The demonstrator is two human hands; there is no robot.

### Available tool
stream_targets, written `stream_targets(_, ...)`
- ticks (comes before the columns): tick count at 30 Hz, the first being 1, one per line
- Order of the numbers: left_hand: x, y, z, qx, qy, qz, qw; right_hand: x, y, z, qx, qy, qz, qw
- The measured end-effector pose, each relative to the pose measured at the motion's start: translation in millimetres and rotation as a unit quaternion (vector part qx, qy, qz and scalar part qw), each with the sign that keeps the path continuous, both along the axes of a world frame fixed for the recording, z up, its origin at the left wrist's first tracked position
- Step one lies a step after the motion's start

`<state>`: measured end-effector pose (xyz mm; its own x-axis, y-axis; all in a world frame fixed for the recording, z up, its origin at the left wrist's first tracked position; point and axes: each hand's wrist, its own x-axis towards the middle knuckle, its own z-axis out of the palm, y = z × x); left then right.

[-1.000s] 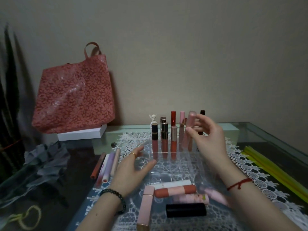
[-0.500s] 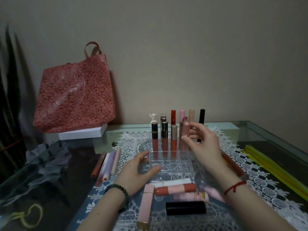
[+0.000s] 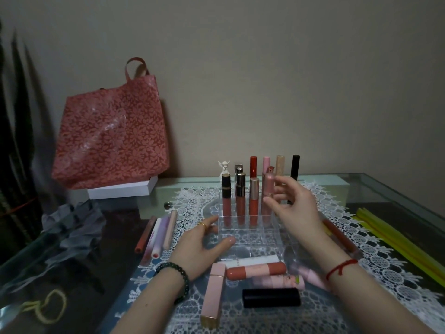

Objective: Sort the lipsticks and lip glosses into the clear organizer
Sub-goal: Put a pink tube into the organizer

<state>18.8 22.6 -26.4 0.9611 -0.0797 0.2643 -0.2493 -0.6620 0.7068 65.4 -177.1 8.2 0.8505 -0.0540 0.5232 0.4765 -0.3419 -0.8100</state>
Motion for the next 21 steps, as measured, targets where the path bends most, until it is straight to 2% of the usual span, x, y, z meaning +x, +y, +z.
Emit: stream_targets(21, 0.3, -0.3, 0.7, -0.008, 0.007, -0.001, 1.0, -2.8, 2.3, -2.5, -0.02, 0.015, -0.001, 1.0)
